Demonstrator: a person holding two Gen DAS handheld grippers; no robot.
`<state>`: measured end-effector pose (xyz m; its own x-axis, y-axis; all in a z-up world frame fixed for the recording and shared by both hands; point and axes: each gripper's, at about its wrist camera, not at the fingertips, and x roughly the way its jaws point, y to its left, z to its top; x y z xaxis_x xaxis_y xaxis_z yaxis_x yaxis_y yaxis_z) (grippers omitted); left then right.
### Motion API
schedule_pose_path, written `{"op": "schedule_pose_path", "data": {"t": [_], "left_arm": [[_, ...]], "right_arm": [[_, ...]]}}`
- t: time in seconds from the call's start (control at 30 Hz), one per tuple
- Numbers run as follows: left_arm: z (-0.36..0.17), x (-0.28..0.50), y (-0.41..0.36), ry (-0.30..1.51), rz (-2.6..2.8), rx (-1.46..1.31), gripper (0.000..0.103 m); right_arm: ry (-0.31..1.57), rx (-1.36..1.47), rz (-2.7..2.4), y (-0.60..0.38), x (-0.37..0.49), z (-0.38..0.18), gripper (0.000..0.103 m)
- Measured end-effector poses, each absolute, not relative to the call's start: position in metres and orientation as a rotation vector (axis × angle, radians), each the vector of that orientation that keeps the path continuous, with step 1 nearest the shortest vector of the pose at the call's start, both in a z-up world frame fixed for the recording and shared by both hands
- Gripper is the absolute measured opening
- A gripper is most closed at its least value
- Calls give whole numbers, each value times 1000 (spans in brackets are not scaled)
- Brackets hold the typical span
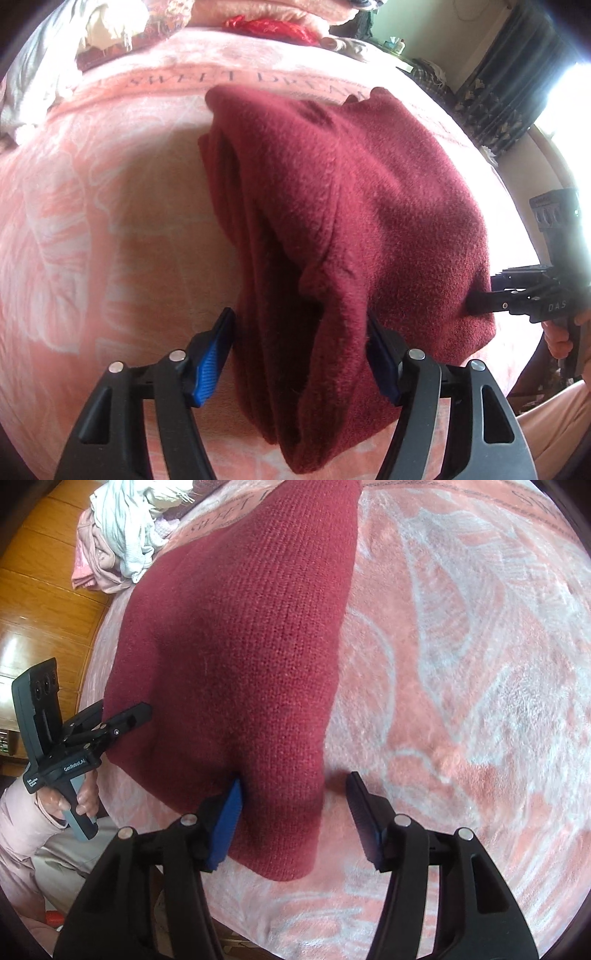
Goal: Fold small clothes
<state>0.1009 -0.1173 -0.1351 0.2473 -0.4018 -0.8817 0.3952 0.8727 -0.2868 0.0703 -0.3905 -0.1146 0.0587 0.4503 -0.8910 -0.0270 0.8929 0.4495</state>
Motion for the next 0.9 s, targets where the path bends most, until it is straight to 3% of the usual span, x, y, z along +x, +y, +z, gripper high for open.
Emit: {"op": "schedule_pose_path", "data": {"t": [0.4, 0.53, 0.7, 0.9], "left_arm": [[-142, 93, -114, 1172, -503, 15, 78], [-131, 91, -108, 1196, -453, -23, 80], [-110, 83, -105, 1171, -387, 11, 81], [-73, 70, -99, 1120, -328, -8, 88]], "right_arm": [[1434, 329, 336, -384, 67, -120, 60], [1444, 321, 264, -384, 64, -108, 76], [1376, 308, 178, -388, 62, -71, 78], [1293, 272, 105, -390, 46, -27, 90]]}}
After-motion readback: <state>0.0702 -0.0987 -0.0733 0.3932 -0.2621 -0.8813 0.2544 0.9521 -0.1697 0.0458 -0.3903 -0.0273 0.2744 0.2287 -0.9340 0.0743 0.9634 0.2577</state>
